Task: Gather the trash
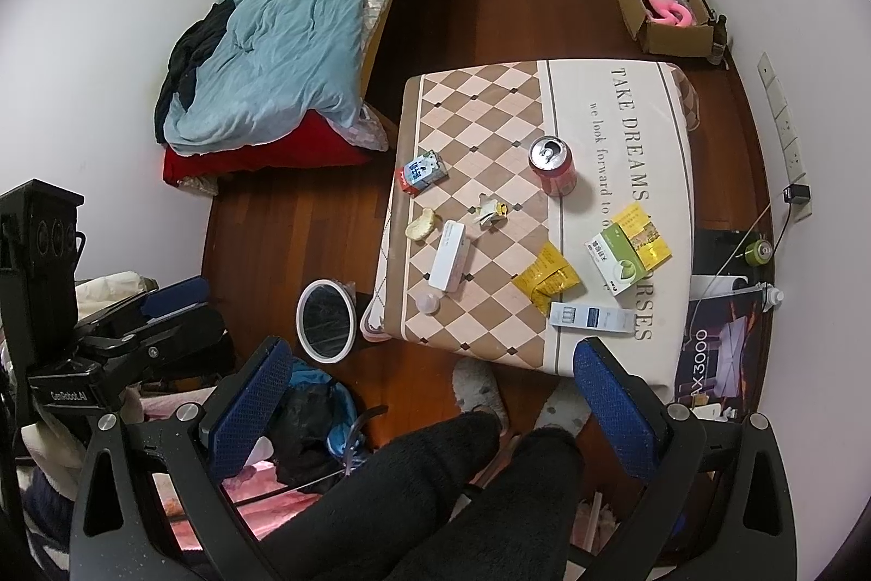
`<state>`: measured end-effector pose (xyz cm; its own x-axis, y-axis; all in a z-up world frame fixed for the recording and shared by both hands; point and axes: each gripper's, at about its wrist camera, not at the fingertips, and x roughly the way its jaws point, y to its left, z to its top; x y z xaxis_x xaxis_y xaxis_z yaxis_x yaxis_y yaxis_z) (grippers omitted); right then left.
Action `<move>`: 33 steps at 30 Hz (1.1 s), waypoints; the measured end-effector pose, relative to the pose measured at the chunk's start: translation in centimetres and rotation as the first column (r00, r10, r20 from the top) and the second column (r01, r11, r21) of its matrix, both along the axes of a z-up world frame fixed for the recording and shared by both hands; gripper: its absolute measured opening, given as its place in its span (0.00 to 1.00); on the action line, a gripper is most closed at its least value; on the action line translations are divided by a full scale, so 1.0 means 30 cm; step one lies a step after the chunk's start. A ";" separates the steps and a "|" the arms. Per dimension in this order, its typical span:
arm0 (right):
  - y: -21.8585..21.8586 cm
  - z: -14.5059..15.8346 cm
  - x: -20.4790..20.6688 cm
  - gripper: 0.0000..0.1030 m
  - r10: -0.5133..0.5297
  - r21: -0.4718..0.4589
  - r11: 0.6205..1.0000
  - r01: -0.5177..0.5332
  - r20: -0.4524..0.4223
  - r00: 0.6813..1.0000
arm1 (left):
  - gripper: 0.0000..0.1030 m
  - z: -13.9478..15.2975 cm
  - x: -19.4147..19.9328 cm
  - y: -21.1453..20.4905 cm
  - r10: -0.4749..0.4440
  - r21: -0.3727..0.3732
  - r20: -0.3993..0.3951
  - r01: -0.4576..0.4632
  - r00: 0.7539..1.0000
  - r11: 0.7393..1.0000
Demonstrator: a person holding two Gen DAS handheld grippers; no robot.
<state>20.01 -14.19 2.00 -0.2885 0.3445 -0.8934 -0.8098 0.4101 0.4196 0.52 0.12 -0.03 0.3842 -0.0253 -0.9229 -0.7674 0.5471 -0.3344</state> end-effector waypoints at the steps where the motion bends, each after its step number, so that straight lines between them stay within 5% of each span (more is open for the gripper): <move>1: 0.012 0.017 0.004 1.00 0.005 0.000 1.000 -0.005 -0.002 1.000 | 1.00 0.000 -0.003 -0.001 0.001 0.000 0.000 -0.001 1.000 1.000; 33: -0.008 0.008 0.005 1.00 0.007 0.005 1.000 -0.007 -0.006 1.000 | 1.00 0.048 0.064 -0.008 -0.014 0.008 0.012 0.014 1.000 1.000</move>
